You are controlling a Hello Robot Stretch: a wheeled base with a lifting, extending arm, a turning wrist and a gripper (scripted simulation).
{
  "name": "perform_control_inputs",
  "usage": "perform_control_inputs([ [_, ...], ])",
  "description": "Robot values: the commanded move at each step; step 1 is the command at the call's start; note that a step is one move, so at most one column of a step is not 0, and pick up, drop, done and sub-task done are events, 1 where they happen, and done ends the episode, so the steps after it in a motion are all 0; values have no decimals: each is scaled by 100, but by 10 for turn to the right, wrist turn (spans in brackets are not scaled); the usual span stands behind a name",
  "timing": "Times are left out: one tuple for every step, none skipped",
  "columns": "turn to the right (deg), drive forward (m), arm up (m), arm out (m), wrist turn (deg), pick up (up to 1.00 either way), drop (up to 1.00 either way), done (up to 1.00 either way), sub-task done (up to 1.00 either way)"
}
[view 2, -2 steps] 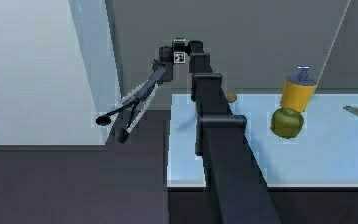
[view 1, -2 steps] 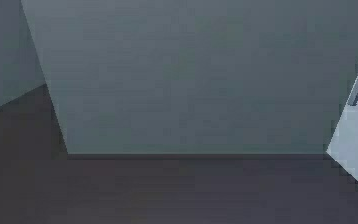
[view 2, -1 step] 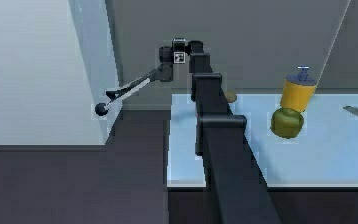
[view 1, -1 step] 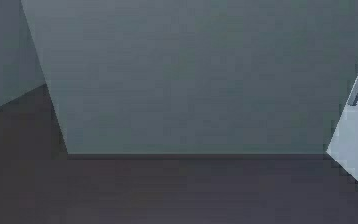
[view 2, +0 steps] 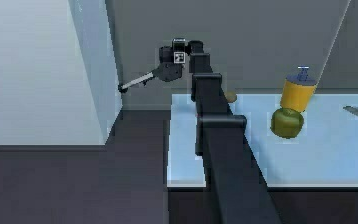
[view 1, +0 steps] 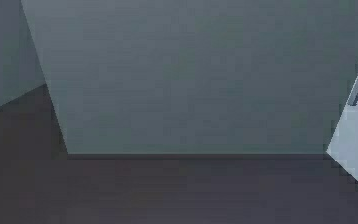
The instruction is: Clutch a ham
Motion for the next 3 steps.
perform_control_inputs([
  [0, 0, 0, 0, 450, 0, 0, 0, 0],
  [0, 0, 0, 0, 330, 0, 0, 0, 0],
  [0, 0, 0, 0, 0, 100, 0, 0, 0],
])
